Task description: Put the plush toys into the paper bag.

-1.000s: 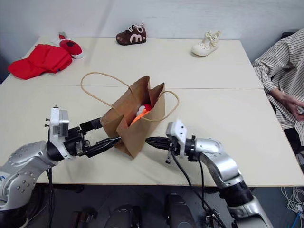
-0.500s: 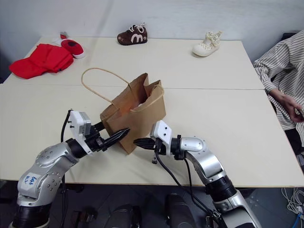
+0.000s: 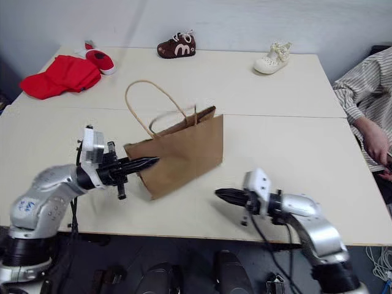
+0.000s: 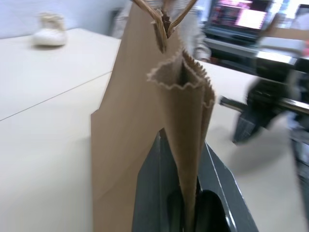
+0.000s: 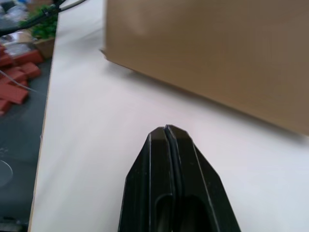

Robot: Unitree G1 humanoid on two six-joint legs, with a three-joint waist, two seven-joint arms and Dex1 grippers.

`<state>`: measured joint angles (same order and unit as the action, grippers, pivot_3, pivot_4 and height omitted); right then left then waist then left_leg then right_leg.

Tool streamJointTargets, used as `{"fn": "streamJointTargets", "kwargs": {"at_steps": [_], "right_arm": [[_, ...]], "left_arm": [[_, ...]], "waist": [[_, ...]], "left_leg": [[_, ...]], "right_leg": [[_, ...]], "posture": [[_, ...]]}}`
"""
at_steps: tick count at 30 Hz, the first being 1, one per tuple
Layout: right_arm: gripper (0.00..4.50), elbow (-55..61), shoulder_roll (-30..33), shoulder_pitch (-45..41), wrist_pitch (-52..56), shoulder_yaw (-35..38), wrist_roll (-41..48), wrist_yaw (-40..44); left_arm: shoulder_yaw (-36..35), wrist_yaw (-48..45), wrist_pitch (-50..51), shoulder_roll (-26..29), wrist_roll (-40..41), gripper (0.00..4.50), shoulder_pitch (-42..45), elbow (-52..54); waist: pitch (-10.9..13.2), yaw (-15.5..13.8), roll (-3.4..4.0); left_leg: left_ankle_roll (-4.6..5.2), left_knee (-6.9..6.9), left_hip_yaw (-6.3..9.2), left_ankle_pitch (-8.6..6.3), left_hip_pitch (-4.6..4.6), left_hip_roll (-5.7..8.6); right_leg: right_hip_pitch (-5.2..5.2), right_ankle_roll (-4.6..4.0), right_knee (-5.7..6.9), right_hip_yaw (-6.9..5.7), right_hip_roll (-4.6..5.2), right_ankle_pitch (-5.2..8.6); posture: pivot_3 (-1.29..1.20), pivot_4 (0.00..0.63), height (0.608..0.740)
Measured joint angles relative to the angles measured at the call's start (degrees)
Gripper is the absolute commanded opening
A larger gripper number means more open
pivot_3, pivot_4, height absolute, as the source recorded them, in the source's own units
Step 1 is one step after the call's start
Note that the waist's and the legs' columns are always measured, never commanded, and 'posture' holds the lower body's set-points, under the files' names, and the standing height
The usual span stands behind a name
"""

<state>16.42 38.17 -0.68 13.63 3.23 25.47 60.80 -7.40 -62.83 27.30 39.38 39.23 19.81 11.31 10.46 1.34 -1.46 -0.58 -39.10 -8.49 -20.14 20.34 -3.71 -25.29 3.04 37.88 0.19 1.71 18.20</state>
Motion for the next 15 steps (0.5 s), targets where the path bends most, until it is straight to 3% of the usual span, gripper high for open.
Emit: {"fn": "streamJointTargets", "kwargs": {"at_steps": [6,10,15], "right_arm": [[0.00,-0.8,9.6,8.2,-2.1,16.0,4.9,6.6],[0.00,-2.0,11.4,8.9,-3.5,19.5,4.9,8.6],[0.00,-1.6,8.4,7.6,-2.8,17.2,5.5,6.3]], "left_arm": [[6.3,-17.1,-3.0,3.9,-2.0,0.04,7.4,-10.4],[8.1,-23.1,-10.1,4.1,-7.3,0.04,13.3,-20.7],[11.0,-23.1,-15.0,4.1,-12.9,1.17,14.8,-27.3]], "waist": [[0.0,0.3,0.04],[0.0,0.4,-0.02],[0.0,0.3,-0.01]], "left_leg": [[-0.02,-0.01,-0.05,0.01,-0.13,0.00],[-0.04,-0.01,-0.04,0.01,-0.20,-0.04],[-0.03,-0.02,-0.03,0.01,-0.12,-0.09]], "right_leg": [[0.10,0.01,0.03,0.10,-0.21,-0.01],[0.20,0.00,-0.01,0.11,-0.26,-0.01],[0.11,0.01,0.02,0.13,-0.19,-0.01]], "posture": [[0.00,0.150,0.740],[0.00,0.150,0.740],[0.00,0.150,0.740]]}}
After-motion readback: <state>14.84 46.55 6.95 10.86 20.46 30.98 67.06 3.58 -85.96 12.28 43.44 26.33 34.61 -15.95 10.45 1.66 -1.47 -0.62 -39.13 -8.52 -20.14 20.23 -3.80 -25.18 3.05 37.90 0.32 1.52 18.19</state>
